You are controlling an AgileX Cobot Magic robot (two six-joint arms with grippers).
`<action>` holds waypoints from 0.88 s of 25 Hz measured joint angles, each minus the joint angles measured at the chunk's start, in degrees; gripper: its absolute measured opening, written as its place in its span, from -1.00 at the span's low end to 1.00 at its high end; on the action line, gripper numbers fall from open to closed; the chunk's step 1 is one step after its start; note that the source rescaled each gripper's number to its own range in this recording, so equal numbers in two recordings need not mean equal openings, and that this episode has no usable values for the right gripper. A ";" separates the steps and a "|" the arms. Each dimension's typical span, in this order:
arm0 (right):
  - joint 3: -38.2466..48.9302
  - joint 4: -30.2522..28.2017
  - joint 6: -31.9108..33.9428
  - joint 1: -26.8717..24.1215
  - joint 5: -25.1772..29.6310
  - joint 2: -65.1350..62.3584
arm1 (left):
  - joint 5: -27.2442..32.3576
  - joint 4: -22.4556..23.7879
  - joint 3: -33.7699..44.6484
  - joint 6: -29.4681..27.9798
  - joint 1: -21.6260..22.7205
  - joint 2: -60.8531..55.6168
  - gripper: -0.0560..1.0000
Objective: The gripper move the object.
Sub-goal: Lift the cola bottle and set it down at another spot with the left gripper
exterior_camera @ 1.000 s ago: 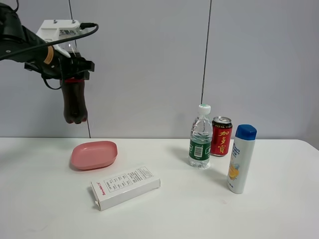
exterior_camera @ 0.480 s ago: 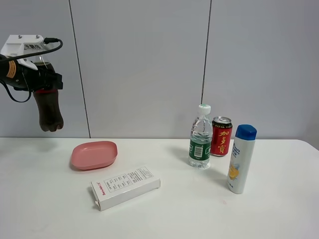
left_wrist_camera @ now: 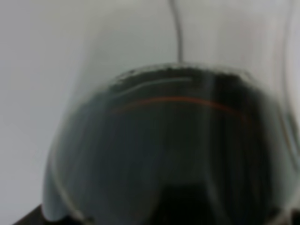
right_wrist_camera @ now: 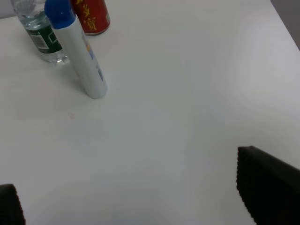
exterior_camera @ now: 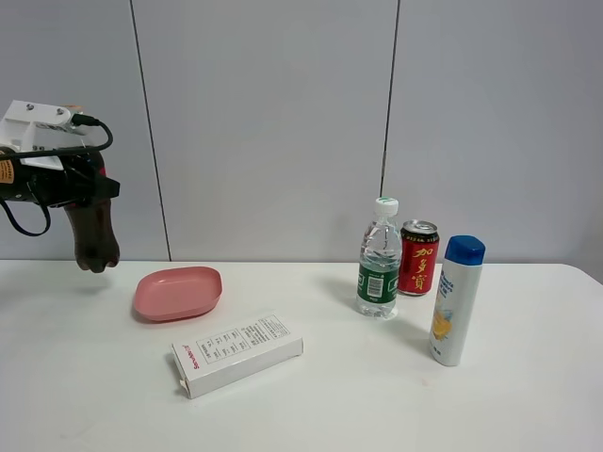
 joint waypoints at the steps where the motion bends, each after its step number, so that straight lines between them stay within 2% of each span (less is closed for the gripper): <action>1: 0.00 0.00 0.00 0.00 0.00 0.00 | 0.06 -0.11 0.15 0.00 0.23 0.00 -0.89; 7: 0.00 0.00 0.00 0.00 0.00 0.00 | 0.13 -0.67 0.20 0.18 0.64 0.24 -0.89; 11: 0.00 0.00 0.00 0.00 0.00 0.00 | -0.15 -5.91 0.68 0.93 0.64 1.49 -0.89; 14: 0.00 0.00 0.00 0.00 0.00 0.00 | -0.21 -8.03 1.53 2.36 0.64 1.72 -0.89; 18: 0.00 0.00 0.00 0.00 0.00 0.00 | -1.04 -8.89 2.96 5.27 0.64 1.78 -0.89; 22: 0.00 0.00 0.00 0.00 0.00 0.00 | -1.51 -9.30 3.41 5.82 0.64 2.94 -0.89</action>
